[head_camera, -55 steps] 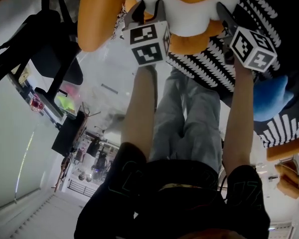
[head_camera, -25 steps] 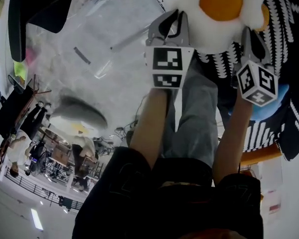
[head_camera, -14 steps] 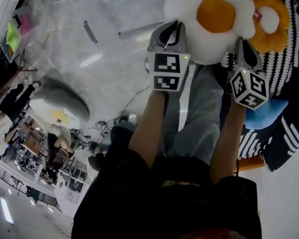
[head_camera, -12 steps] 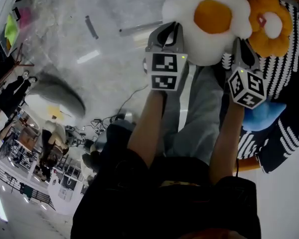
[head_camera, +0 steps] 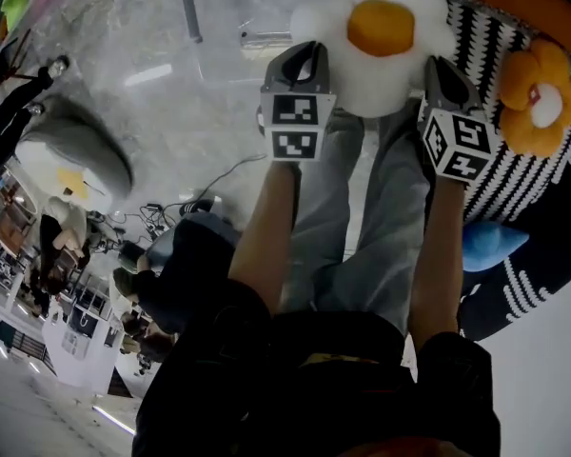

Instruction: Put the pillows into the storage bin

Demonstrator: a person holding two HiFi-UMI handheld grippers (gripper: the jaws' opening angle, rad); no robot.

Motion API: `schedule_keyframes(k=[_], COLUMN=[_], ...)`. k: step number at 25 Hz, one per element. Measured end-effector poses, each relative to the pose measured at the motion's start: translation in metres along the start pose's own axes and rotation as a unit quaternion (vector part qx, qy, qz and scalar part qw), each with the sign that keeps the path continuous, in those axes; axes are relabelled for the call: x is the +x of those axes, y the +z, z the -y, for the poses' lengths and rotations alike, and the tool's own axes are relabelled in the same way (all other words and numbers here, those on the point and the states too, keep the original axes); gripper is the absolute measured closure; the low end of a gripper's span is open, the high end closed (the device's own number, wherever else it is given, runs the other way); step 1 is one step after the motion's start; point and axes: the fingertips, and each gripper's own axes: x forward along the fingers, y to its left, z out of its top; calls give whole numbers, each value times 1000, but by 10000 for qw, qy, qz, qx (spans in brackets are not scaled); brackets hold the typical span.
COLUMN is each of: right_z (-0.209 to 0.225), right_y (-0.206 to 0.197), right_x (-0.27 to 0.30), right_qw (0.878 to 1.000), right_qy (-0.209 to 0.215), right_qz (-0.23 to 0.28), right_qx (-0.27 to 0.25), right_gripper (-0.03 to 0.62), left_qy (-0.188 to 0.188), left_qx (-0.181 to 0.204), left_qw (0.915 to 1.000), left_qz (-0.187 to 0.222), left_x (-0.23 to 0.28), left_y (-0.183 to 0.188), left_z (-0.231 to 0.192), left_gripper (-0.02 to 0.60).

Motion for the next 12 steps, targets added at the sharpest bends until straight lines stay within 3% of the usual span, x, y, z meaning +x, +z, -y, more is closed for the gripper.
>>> schedule_keyframes(k=[9, 12], right_z=[-4, 11], right_y=[11, 6], right_x=[69, 81], right_qw=[9992, 9998], right_qy=[234, 84], right_qz=[-51, -98], right_qx=[-321, -122], right_gripper=[566, 454], left_qy=[88, 275], left_qx=[-55, 243], left_qw=[9999, 9993], left_qz=[-21, -39], left_x=[47, 60], left_y=[-6, -8], left_z=[-42, -44], left_gripper=[548, 492])
